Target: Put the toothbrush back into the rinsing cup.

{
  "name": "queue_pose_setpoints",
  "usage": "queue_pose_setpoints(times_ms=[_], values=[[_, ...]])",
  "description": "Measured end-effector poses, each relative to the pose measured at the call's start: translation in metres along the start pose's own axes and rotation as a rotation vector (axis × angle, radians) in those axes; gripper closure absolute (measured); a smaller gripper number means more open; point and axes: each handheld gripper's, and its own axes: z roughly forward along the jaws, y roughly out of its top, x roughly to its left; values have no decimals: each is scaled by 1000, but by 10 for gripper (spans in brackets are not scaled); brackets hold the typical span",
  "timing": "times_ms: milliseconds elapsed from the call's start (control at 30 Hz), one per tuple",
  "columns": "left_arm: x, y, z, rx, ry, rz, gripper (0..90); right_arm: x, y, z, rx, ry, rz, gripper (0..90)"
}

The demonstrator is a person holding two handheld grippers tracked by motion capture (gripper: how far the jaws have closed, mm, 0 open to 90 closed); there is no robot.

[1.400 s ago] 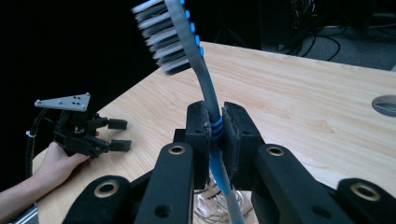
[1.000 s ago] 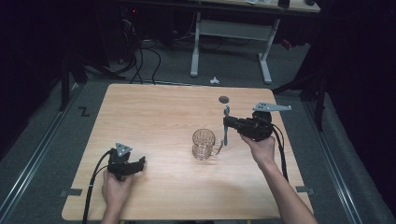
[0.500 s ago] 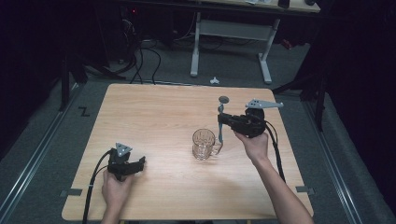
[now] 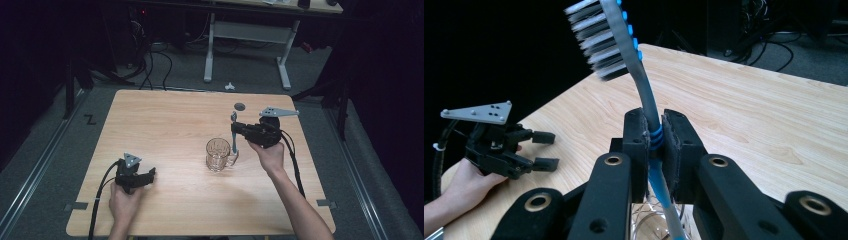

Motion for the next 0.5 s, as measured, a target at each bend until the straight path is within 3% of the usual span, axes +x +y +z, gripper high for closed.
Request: queue_pose_setpoints(times_ms=[500], values=[[0, 0, 0, 0, 0, 0, 235, -9, -12, -3, 19, -15, 33, 812]])
